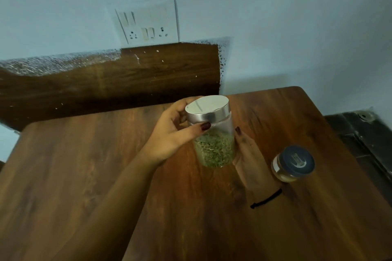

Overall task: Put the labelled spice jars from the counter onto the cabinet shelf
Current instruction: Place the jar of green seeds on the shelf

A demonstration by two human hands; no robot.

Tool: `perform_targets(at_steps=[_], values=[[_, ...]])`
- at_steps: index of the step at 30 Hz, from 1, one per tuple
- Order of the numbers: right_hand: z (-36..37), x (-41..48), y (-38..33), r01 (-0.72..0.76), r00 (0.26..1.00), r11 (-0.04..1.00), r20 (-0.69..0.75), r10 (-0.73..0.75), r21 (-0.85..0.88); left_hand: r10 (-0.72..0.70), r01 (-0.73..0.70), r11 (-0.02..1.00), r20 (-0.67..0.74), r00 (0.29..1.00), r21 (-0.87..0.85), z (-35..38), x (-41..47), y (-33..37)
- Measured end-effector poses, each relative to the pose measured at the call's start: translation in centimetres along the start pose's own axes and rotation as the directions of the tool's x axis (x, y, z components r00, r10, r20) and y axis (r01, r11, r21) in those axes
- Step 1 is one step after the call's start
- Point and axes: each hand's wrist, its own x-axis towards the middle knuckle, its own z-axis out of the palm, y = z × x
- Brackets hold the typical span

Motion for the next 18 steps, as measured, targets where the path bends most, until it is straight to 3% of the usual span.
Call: perform_targets(at_steps=[10,14,18], values=[[4.5,0.9,-5.6,-0.003,1.0,1.0,-0.025,0.003,0.008,0.075,-0.073,0.997,-0.144,0.987,0.024,-0.3,0.2,5.4],[5.4,1.3,-8.0,-0.014,1.0,0.983,0.027,0.009,0.183,-0.001,-0.011,0.999,-0.223,0.975,-0.052,-0.3,0.2,7.0],[7.0,1.1,-9.9,0.057,0.998,0.974,0.007,-0.06,0.22,-0.101,0.066,0.988,-0.256,0.961,-0.142,0.9,-0.5,7.3]])
